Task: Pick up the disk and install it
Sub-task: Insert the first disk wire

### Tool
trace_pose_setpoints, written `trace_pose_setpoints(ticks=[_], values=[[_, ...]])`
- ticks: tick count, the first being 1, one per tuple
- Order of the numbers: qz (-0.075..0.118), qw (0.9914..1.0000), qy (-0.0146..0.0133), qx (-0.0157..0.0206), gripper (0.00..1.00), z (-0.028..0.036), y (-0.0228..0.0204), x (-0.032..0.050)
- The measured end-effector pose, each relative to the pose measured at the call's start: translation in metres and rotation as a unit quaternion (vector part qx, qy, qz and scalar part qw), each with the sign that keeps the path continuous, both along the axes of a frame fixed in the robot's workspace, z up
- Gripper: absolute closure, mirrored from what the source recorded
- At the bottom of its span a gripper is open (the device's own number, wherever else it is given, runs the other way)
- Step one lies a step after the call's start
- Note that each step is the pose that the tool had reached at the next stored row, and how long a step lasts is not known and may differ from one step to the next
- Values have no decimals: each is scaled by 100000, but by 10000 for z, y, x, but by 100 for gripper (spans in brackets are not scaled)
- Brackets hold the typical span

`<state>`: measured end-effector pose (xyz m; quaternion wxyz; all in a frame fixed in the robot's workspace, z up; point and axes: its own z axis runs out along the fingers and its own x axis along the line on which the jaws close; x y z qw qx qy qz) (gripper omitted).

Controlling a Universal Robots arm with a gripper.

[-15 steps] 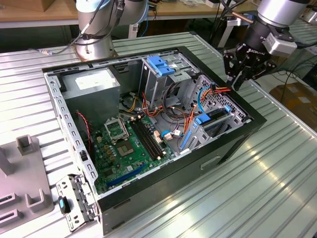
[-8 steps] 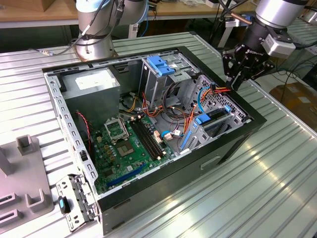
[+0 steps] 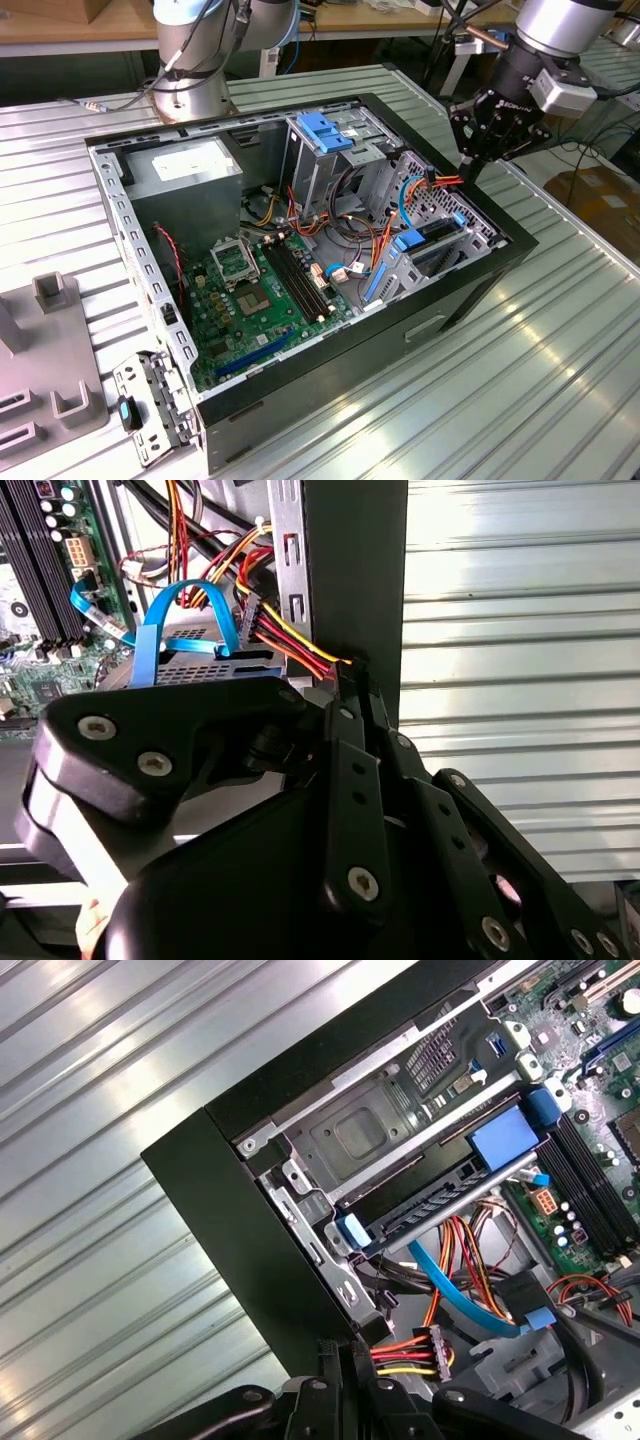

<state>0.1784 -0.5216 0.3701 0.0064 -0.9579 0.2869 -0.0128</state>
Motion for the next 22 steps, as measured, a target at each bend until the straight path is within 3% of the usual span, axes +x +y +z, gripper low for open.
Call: trace_pose_setpoints(ticks=[9,11,13,14,19,22], values=[[-1,100000,1,-16,84,-8,0,1],[-1,100000,1,-9,77,-10,0,1],[-2,100000,-1,-12,77,-10,0,1],[0,100000,0,-9,70,-11,0,2],[-4,100000,1,-13,70,-34,0,4],[-2,100000,-4,-31,78,-34,0,5]])
